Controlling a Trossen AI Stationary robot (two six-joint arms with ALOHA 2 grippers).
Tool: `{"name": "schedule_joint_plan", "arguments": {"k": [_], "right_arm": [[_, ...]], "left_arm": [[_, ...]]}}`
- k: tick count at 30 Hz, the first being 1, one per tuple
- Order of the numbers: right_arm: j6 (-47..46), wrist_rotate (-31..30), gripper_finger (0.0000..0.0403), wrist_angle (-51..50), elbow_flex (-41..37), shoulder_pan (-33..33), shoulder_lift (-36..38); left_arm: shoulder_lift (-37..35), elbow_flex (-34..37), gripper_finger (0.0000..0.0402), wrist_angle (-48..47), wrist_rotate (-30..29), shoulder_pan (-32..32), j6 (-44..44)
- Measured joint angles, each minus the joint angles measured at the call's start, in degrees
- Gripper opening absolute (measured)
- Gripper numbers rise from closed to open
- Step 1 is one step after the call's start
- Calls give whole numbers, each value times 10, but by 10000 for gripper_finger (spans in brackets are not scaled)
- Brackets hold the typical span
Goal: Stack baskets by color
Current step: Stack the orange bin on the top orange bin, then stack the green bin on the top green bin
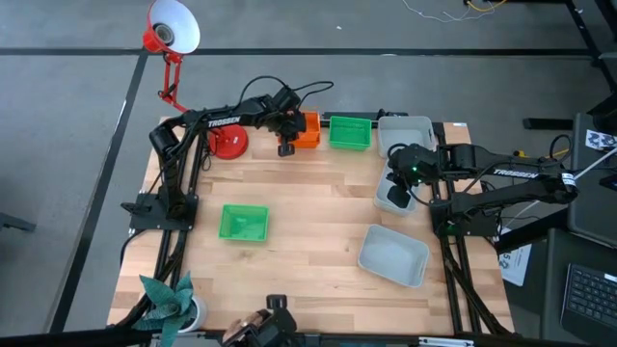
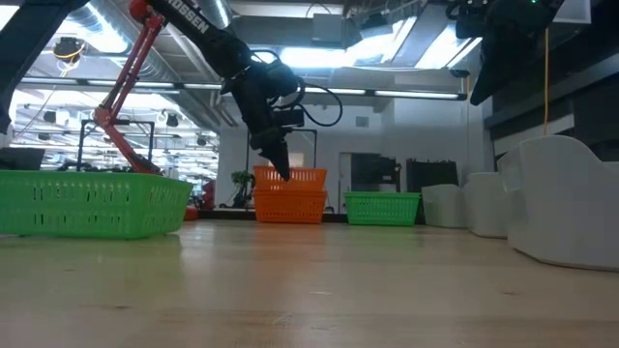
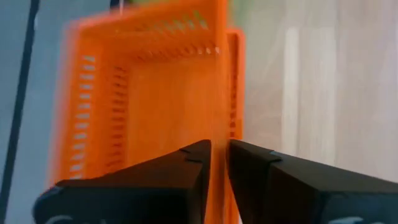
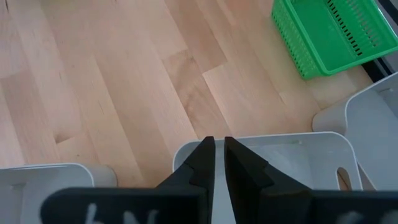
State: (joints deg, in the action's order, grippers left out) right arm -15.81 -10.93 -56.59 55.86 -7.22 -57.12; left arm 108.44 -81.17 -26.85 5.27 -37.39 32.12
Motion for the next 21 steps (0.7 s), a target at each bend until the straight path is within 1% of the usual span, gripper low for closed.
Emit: {"name": "schedule_joint_plan", "arguments": {"k": [4,11,16,19,21], "right_arm": [[0,0,36,0,0,0,0],[0,0,36,0,0,0,0],[-1,0,36,-1,0,0,0],[-2,1,36,-5,0,0,0],[-3,4,36,-9,0,0,0]], "left_arm": [[0,0,54,0,-5,0,-2],[-6,-1,55,0,-6,13,-25],[-6,-27,56,-12,-7,34,-37],[-6,-44,56,-28,-35,51,-80],[-6,-66,56,-74,-53,63,-120]]}}
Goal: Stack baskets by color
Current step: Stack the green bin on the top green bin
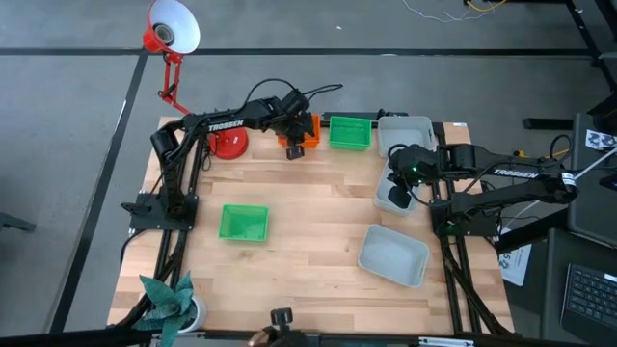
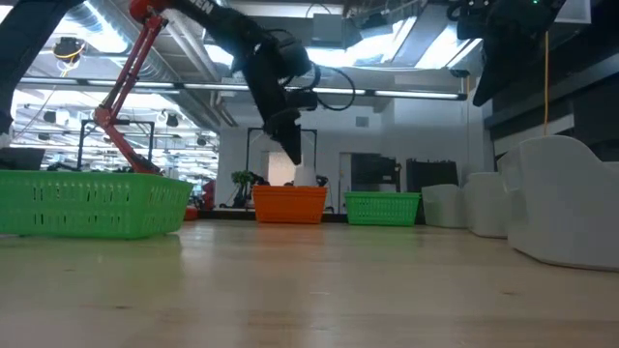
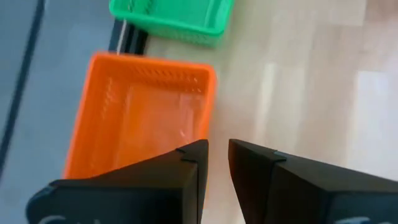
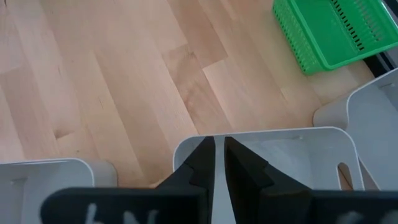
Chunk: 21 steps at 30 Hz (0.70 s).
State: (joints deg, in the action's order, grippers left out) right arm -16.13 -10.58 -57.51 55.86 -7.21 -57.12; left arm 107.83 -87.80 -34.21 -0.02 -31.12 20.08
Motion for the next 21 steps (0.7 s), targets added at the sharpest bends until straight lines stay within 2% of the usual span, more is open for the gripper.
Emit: {"name": "schedule_joint_plan", "arguments": {"k": [7,11,13,16,19,21], "right_arm": [[-1,1,36,-5,0,0,0],[-2,1,36,-5,0,0,0],[-2,1,36,-5,0,0,0],[-3,1,36,-5,0,0,0],[-3,1,36,-5,0,0,0],[-4,1,36,-5,0,0,0]], "left_arm": [[0,-66,57,-261,-12,57,-109],[0,-70,57,-410,-12,97,-122],[0,-70,55,-471,-12,121,-171],[0,-58,49,-537,-15,169,-267],[-16,-26,42,-558,-18,230,-271],[-41,4,36,-551,1,269,-267]]}}
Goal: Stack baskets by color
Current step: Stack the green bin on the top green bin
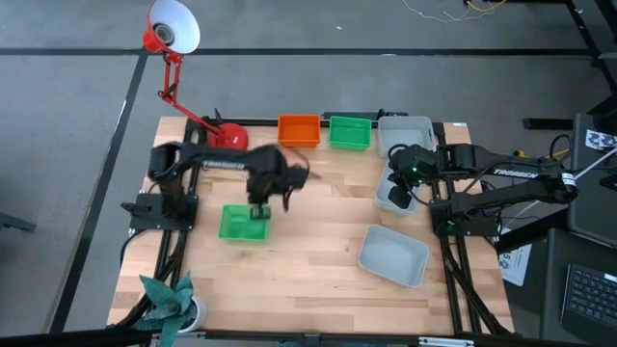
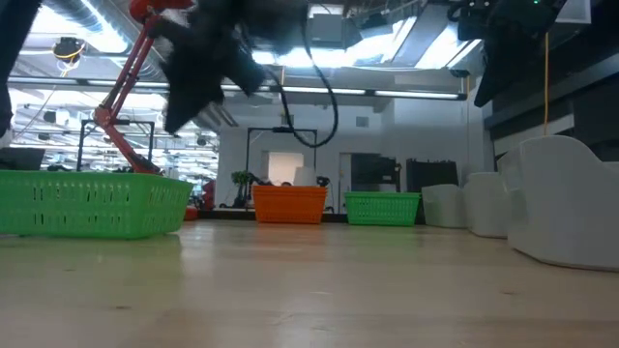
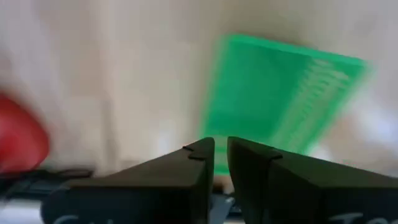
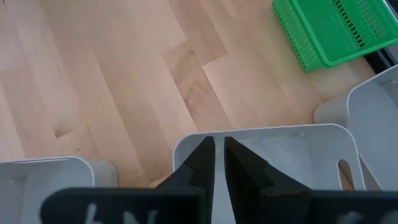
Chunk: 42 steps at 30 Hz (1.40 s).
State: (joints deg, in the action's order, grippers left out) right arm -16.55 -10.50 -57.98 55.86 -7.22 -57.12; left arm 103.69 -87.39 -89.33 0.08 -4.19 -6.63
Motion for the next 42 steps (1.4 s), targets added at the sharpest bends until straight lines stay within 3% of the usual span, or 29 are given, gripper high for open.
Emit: {"name": "schedule_joint_plan", "arguments": {"k": [3,9,12,18,22,26,29,33,38,42], "right_arm": [[-10,0,36,0,0,0,0],[-10,0,36,2,0,0,0],[-10,0,36,6,0,0,0],[-13,0,36,12,0,0,0],[-13,0,36,22,0,0,0],[-12,0,36,38,0,0,0],[-10,0,36,47,0,0,0],[-9,0,36,44,0,0,0],[-8,1,36,38,0,0,0],[-9,1,36,39,0,0,0]], "left_arm": [[-46,57,23,3,4,58,-36],[-183,208,2,64,-3,165,-264],[-239,295,1,101,29,210,-369],[-290,452,0,180,52,252,-499],[-288,510,0,344,-48,244,-456],[-288,507,0,592,-226,208,-308],[-289,485,0,749,-281,165,-189],[-289,441,0,793,-246,114,-134],[-288,411,0,721,-106,91,-176],[-249,411,0,679,-61,91,-227]]}}
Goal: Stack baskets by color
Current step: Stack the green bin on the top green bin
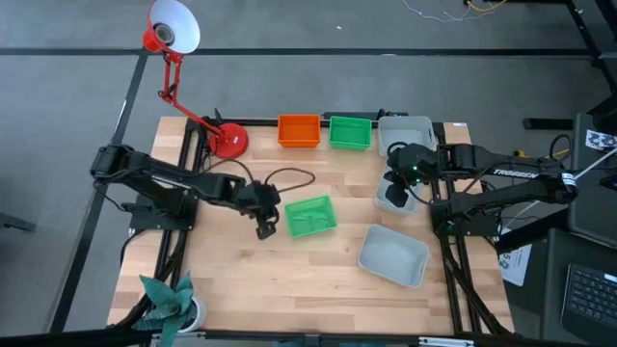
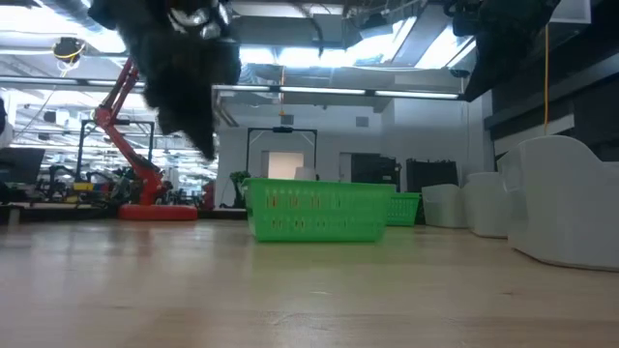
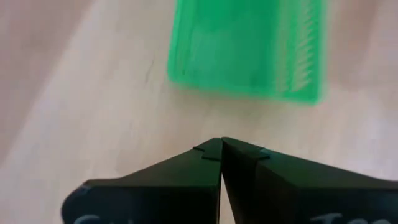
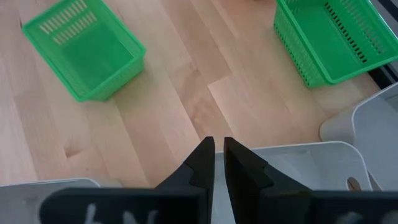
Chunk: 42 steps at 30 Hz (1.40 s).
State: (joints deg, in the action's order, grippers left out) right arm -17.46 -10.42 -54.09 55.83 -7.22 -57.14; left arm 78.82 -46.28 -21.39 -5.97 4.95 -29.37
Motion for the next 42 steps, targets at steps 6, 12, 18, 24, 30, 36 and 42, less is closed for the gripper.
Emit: {"name": "schedule_joint_plan", "arguments": {"k": [6,12,18,24,30,36,42], "right_arm": [[-3,0,36,4,0,0,0],[-3,0,36,10,0,0,-1],[-2,4,36,8,0,0,-6],[17,4,36,26,0,0,-12],[40,30,36,84,0,0,-26],[45,45,36,122,0,0,-55],[43,45,36,156,0,0,-114]], "left_arm": [[128,0,0,101,6,0,5],[196,-50,0,221,-45,-32,92],[195,-87,0,183,-54,-59,135],[195,-90,0,137,-49,-62,137],[153,-91,0,32,-37,-33,131],[67,-90,0,-92,-55,23,116],[-15,-90,0,-183,-78,87,65]]}}
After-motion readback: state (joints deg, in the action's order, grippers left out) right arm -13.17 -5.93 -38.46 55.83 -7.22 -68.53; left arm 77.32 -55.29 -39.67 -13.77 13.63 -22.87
